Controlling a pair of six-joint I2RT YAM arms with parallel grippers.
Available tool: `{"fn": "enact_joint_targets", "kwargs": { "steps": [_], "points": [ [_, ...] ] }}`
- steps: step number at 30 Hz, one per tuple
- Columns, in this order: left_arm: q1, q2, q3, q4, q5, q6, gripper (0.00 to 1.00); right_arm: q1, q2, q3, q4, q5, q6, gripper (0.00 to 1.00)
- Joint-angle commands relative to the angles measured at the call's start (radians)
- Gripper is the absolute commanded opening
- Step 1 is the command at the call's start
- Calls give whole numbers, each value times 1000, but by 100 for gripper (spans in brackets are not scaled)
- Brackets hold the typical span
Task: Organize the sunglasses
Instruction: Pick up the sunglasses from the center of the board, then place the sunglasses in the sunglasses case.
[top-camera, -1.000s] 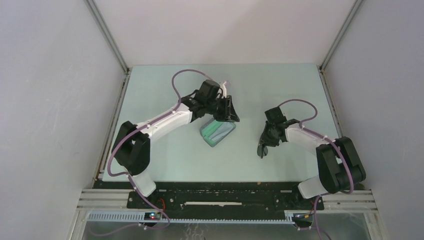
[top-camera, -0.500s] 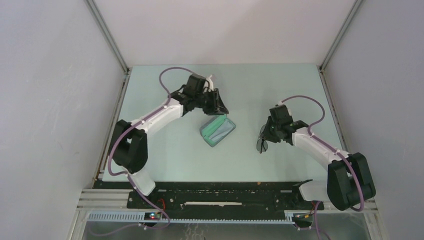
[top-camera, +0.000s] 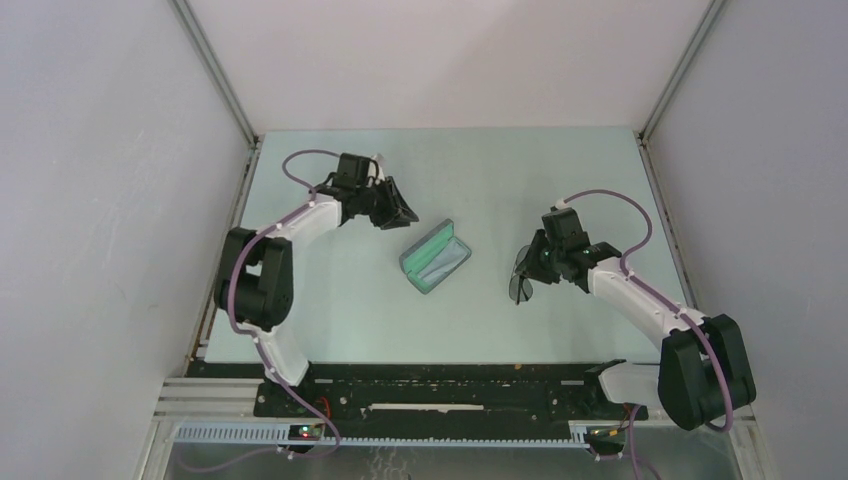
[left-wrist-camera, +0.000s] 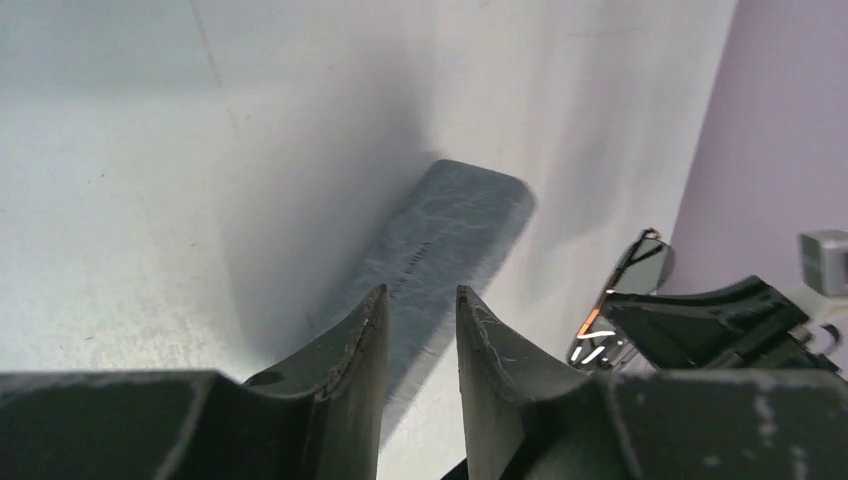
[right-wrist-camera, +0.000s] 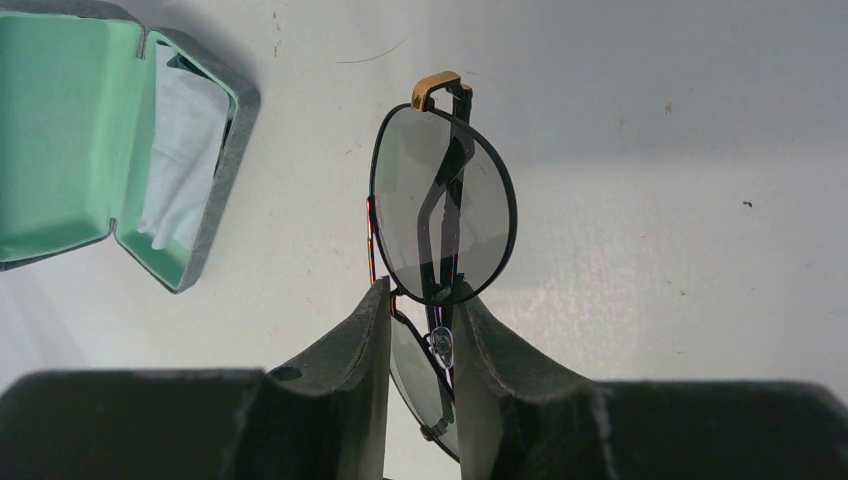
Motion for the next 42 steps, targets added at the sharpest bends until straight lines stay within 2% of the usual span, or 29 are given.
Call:
{"fn": "enact_joint_targets", "kwargs": {
  "steps": [1,10,16,25,31,42],
  "points": [
    [-13,43,-68,13,-23,-21,35,3,-25,23,22,-22,19,27],
    [-96,-19,-181,18,-91,-65,35,-11,-63,23,34,-119,52,28],
    [-144,-63,-256,80,-62,-130,35,-38,-86,23,46,-193,81,28],
    [-208,-99,-278,102,-48,-162,35,-21,-89,23,83,-230,149,28],
    [-194,-157,-305,100,-90,-163,33,39,-3,36,172,-241,194,28],
    [-122,-309,-369,67,-116,-145,35,176,243,211,199,-183,166,29]
  ]
}}
